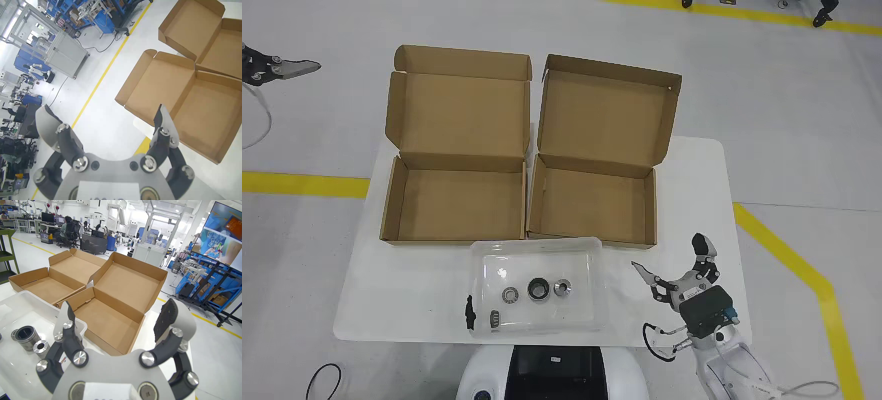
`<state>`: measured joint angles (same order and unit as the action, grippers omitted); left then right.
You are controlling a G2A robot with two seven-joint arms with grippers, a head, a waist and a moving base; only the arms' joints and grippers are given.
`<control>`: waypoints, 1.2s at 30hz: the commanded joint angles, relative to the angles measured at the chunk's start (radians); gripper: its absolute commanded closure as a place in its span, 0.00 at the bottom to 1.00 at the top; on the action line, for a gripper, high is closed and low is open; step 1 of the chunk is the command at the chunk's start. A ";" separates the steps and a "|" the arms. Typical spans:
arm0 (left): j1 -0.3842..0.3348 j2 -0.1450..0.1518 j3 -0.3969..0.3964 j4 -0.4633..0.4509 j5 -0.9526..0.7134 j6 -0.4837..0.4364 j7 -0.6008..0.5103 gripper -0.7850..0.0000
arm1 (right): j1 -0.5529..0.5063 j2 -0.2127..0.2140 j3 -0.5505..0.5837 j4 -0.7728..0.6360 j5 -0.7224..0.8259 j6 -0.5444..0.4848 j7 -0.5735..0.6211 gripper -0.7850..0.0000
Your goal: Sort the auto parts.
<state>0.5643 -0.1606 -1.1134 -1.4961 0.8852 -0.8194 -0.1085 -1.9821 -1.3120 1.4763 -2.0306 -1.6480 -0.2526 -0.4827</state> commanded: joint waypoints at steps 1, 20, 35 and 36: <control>0.000 0.000 0.000 0.000 0.000 0.000 0.000 0.00 | 0.000 0.000 0.000 0.000 0.000 0.000 0.000 0.00; 0.000 0.000 0.000 0.000 0.000 0.000 0.000 0.00 | 0.025 0.003 -0.018 0.008 0.027 -0.061 0.001 0.00; 0.000 0.000 0.000 0.000 0.000 0.000 0.000 0.00 | 0.297 0.019 -0.121 0.097 0.011 -0.355 0.236 0.00; 0.000 0.000 0.000 0.000 0.000 0.000 0.000 0.00 | 0.322 0.019 -0.135 0.110 0.015 -0.379 0.256 0.00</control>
<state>0.5643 -0.1606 -1.1134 -1.4961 0.8852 -0.8194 -0.1085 -1.6881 -1.2929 1.3539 -1.9339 -1.6387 -0.6100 -0.2467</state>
